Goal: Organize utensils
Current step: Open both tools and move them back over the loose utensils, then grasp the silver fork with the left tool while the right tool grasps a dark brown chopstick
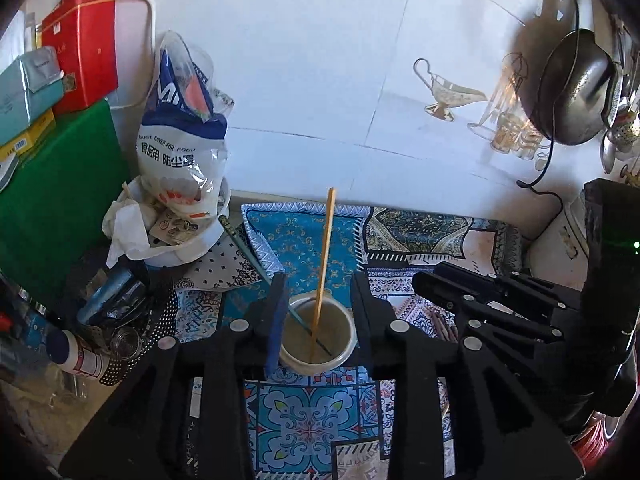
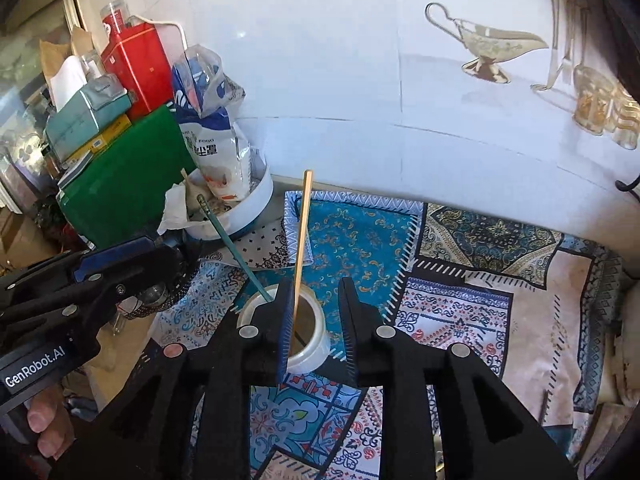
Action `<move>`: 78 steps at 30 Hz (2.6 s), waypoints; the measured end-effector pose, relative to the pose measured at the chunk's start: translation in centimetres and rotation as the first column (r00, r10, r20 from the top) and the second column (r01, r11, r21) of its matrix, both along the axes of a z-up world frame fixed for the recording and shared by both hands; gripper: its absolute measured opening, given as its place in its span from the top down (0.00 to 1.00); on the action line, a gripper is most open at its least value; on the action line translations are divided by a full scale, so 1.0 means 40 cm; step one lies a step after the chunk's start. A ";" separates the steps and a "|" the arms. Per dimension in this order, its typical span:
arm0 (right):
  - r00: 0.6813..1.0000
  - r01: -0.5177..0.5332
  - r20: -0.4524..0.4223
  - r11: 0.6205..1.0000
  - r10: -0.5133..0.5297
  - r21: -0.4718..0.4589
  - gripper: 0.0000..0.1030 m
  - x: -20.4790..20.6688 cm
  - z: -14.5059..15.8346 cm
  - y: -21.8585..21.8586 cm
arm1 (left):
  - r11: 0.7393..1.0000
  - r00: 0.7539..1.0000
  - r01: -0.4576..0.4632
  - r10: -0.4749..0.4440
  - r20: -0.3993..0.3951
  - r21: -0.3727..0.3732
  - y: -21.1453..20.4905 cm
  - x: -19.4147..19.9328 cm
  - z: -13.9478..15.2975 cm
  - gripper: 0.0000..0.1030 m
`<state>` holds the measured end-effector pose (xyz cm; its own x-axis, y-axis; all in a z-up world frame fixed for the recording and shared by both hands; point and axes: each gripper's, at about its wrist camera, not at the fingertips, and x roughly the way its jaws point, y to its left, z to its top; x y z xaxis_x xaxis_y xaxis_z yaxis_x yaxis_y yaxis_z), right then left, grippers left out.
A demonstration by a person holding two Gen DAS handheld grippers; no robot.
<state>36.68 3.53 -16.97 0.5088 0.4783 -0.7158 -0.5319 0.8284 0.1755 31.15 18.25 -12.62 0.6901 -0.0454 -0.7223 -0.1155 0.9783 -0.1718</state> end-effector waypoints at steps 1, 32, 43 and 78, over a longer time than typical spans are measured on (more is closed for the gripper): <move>1.000 0.004 0.012 1.000 -0.004 0.003 0.79 -0.007 0.012 -0.015 | 1.000 1.000 0.003 -0.003 0.009 0.002 -0.011 -0.003 0.009 0.66; 0.981 0.186 -0.020 0.972 -0.191 -0.140 0.71 -0.030 -0.072 -0.479 | 0.979 0.956 0.203 -0.205 -0.207 -0.032 -0.433 0.111 -0.198 0.37; 0.950 0.156 -0.232 0.961 -0.209 -0.227 0.71 -0.001 -0.278 -0.538 | 0.969 0.865 0.245 -0.235 -0.444 -0.036 -0.505 0.115 -0.451 0.37; 0.892 0.037 -0.438 0.982 -0.116 -0.183 0.72 0.048 -0.442 -0.525 | 0.946 0.865 0.322 -0.272 -0.422 0.049 -0.604 0.175 -0.547 0.77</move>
<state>38.59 -17.47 -34.64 0.1486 0.3058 -0.9404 -0.3642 0.9011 0.2354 38.16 -5.91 -34.50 0.3038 -0.1024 -0.9472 0.1486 0.9871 -0.0591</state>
